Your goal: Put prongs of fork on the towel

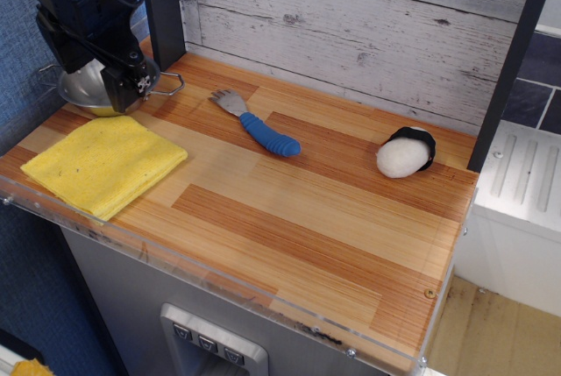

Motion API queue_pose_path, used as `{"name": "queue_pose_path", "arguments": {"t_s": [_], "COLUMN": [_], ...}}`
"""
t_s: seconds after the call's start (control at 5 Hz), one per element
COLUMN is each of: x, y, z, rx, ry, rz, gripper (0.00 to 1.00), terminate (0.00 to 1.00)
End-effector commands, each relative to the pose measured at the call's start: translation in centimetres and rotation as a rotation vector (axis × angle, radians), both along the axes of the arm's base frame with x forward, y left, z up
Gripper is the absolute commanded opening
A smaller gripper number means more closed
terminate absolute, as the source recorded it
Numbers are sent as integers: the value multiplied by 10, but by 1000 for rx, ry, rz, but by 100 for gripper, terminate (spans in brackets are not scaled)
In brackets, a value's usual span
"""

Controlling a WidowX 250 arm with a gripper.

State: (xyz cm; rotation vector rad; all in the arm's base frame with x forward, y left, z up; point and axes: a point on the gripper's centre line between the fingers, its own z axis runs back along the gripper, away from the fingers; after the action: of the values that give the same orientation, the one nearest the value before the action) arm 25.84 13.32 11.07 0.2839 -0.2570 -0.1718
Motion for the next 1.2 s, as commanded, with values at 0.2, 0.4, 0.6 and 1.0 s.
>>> {"name": "queue_pose_path", "arguments": {"t_s": [0.2,0.4,0.6,1.0], "x": [18,43,67,87], "y": [-14,-33,-55,-73], "z": [-10,-15,-14,-24], "rx": [9,-34,-120,-321], "ry": [-72,-137,-213,-242], "rz": [138,260,418,718], "gripper": [100,100,100,100], "terminate": [0,0,0,0]}}
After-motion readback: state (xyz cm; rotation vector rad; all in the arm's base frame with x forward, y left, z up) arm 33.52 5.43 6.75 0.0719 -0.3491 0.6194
